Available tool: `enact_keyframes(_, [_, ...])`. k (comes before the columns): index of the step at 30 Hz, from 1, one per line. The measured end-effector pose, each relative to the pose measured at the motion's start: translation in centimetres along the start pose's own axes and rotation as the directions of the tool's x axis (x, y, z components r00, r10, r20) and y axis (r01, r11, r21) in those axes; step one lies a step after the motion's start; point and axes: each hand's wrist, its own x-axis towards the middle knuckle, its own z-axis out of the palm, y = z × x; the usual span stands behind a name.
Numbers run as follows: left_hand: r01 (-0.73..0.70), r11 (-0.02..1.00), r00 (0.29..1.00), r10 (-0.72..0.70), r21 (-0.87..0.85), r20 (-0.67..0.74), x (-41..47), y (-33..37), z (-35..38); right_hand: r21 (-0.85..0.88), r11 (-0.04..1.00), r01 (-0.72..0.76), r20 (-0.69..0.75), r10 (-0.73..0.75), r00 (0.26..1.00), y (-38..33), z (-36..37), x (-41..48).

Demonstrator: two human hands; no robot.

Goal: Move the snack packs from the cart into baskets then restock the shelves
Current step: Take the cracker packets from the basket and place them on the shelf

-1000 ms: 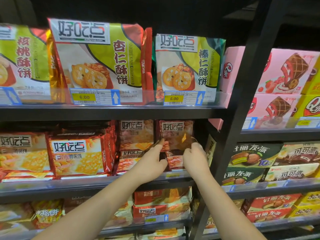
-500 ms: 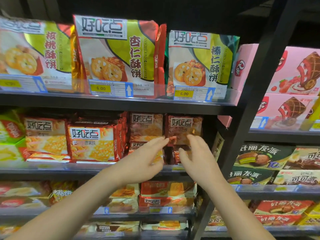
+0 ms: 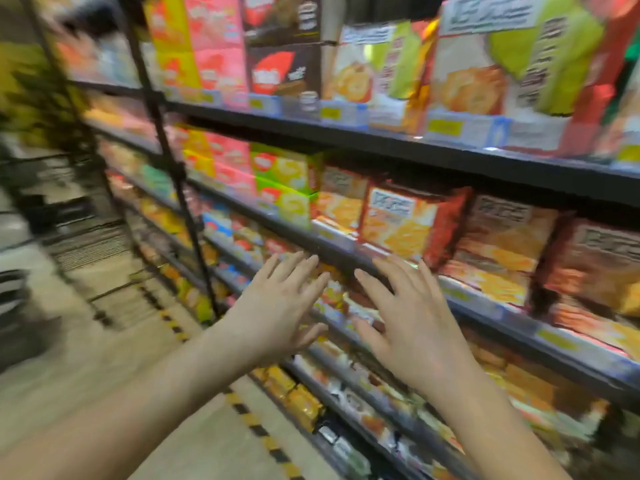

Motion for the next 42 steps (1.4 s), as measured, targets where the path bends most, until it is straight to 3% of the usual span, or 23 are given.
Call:
enact_keyframes(3, [0.122,0.992,0.988,-0.121,-0.006,0.095,-6.4,-3.1,0.9,0.125,0.984,0.124,0.011,-0.126,0.992,-6.4,1.8,1.3])
enact_keyframes(5, [0.207,0.978,0.975,-0.207,0.012,0.084,-11.1,-5.6,1.8,0.205,0.958,0.203,0.008,-0.209,0.978,-11.1,2.4,2.2])
enact_keyframes(10, [0.447,0.894,0.884,-0.447,0.036,0.139,-23.9,-11.6,2.8,0.284,0.874,0.395,-0.006,-0.41,0.912,-23.9,3.0,3.3])
enact_keyframes(14, [0.598,0.801,0.795,-0.598,0.035,0.099,-34.5,-15.9,3.4,0.283,0.793,0.539,-0.027,-0.556,0.831,-35.6,3.5,3.8])
enact_keyframes(20, [0.797,0.602,0.587,-0.789,0.039,0.181,-50.9,-23.5,4.5,0.332,0.664,0.67,-0.012,-0.707,0.707,-54.5,4.2,3.6])
enact_keyframes(27, [0.887,0.449,0.417,-0.878,0.105,0.233,-62.8,-30.5,5.4,0.401,0.582,0.708,0.017,-0.777,0.629,-69.0,5.3,3.7])
enact_keyframes(36, [0.926,0.359,0.318,-0.909,0.118,0.271,-68.9,-41.6,10.6,0.442,0.479,0.759,-0.003,-0.845,0.535,-83.2,10.4,9.5])
enact_keyframes(42, [0.939,0.321,0.273,-0.914,0.126,0.299,-68.9,-56.4,16.0,0.466,0.47,0.749,0.019,-0.852,0.523,-93.3,17.3,20.1])
